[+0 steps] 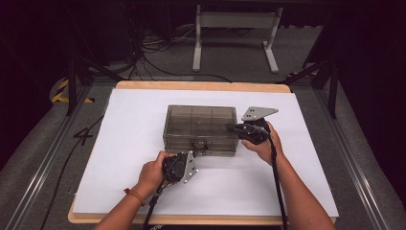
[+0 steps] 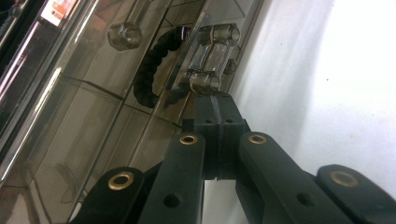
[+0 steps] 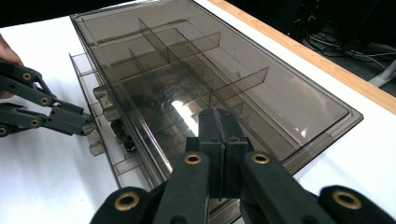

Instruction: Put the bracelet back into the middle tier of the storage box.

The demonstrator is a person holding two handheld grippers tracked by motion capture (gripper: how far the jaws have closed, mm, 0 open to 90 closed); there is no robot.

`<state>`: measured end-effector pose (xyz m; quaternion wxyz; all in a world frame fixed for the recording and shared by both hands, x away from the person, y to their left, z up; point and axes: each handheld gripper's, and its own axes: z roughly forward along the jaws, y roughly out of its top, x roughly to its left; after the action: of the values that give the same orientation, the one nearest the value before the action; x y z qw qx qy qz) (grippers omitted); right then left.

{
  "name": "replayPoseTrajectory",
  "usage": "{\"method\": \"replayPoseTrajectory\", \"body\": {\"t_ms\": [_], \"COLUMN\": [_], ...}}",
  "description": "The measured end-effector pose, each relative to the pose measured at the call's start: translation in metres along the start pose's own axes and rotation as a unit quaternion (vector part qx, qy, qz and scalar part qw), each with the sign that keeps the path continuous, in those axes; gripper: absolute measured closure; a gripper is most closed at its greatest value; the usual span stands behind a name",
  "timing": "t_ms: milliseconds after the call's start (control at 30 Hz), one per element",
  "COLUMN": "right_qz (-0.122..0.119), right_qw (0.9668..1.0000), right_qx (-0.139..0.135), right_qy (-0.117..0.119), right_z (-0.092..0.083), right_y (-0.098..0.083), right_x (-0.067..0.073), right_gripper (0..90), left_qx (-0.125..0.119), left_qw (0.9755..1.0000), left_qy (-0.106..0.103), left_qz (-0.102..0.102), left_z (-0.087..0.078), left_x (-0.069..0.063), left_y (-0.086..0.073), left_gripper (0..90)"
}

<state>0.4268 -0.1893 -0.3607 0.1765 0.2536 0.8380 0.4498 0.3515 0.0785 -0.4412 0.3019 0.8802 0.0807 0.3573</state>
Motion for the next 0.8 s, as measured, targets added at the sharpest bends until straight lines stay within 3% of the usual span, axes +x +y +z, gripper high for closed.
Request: {"method": "replayPoseTrajectory", "body": {"t_ms": [367, 633, 800], "right_qz": [-0.004, -0.007, -0.008], "right_qw": [1.0000, 1.0000, 0.9999], "right_qx": [0.000, 0.001, 0.002], "right_qy": [0.002, 0.006, 0.007], "right_z": [0.0015, 0.0028, 0.0027], "right_y": [0.0008, 0.0018, 0.0021], "right_x": [0.0038, 0.0069, 0.0070], "right_gripper": [90.0, 90.0, 90.0], "left_qx": [0.000, 0.007, 0.011], "left_qw": [1.0000, 0.9999, 0.9999], "left_qy": [0.003, 0.008, 0.010], "left_qz": [-0.006, 0.007, -0.002], "left_z": [0.0043, 0.0087, 0.0101], "left_x": [0.0026, 0.0042, 0.0085], "left_y": [0.0000, 0.0010, 0.0001], "left_gripper": [89.8, 89.7, 89.7]}}
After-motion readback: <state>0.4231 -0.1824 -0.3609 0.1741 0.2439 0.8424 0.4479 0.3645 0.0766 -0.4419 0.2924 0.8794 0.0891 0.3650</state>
